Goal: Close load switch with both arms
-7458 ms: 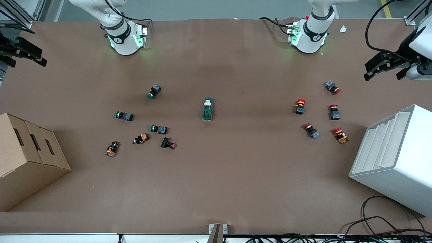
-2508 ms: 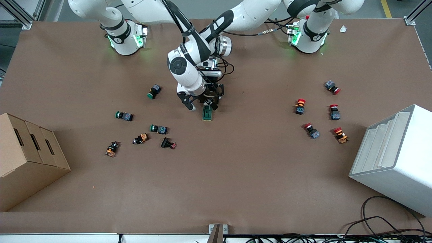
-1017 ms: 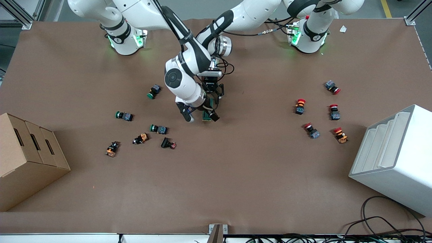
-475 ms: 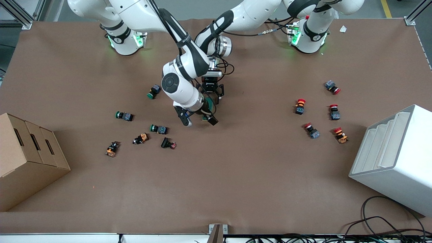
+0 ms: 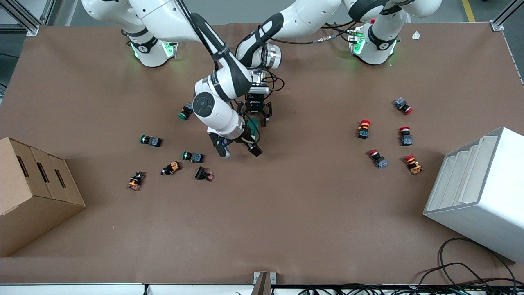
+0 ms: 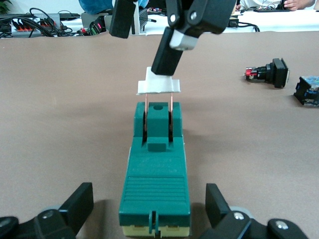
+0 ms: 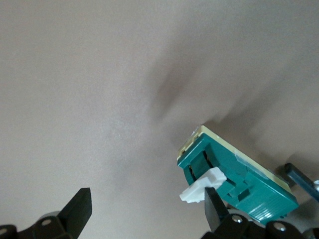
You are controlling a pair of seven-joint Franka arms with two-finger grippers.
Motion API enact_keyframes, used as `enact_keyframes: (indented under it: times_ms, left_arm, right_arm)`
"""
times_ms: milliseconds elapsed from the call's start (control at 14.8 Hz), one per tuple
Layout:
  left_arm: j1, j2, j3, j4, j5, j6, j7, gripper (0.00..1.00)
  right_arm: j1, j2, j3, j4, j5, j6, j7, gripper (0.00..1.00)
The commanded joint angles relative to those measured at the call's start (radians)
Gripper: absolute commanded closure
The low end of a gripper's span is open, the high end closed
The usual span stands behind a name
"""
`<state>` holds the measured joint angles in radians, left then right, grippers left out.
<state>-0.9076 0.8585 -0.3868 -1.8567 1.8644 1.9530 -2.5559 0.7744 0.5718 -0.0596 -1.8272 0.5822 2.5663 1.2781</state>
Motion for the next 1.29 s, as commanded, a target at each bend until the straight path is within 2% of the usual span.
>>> enact_keyframes:
  times_ms: [0, 271, 610, 814, 949, 1017, 1220]
  left_arm:
    - [0.0, 0.014, 0.002, 0.008, 0.012, -0.008, -0.017, 0.01]
    - [0.0, 0.014, 0.002, 0.007, 0.012, -0.008, -0.013, 0.01]
    - [0.0, 0.007, 0.0, 0.008, 0.004, -0.008, -0.001, 0.01]
    - [0.004, 0.002, -0.001, 0.011, -0.001, -0.006, 0.014, 0.01]
    - [0.009, -0.016, -0.004, 0.011, -0.014, 0.0, 0.019, 0.02]
    - [0.009, -0.032, -0.004, 0.013, -0.048, -0.002, 0.043, 0.02]
    - [0.009, -0.123, -0.011, 0.036, -0.258, 0.003, 0.202, 0.02]
  right_arm:
    - [-0.01, 0.039, 0.004, 0.029, -0.03, -0.005, -0.008, 0.0]
    - [-0.009, 0.088, 0.004, 0.068, -0.044, 0.005, -0.003, 0.0]
    - [-0.035, 0.082, -0.008, 0.092, -0.076, -0.03, -0.013, 0.0]
    - [-0.082, 0.074, -0.031, 0.186, -0.181, -0.24, -0.014, 0.0]
    - [-0.142, 0.011, -0.036, 0.216, -0.281, -0.384, -0.084, 0.0]
    - [-0.176, -0.013, -0.036, 0.217, -0.3, -0.441, -0.161, 0.0]
    - [-0.292, -0.105, -0.048, 0.213, -0.317, -0.607, -0.449, 0.0]
